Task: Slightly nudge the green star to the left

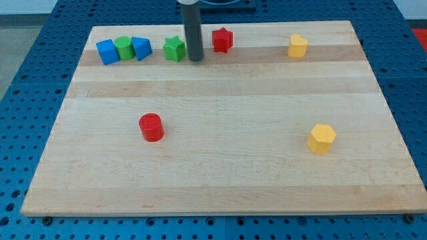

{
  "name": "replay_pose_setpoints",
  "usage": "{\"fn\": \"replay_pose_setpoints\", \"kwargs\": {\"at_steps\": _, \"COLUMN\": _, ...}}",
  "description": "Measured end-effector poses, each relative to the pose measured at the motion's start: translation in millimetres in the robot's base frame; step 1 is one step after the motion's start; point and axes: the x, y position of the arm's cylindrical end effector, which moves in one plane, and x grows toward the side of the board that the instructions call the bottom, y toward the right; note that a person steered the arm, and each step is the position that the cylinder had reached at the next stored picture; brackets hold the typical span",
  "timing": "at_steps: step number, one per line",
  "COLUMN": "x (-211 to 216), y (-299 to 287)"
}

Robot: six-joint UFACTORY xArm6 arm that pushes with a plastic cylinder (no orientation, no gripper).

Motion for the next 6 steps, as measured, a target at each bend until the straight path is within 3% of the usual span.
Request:
{"fn": "replay_pose_setpoints", "kwargs": {"at_steps": 3, "x": -12.5, "y": 8.6}}
{"fn": "replay_pose_setpoints", "kwargs": {"at_steps": 6, "x": -12.5, "y": -39.6}}
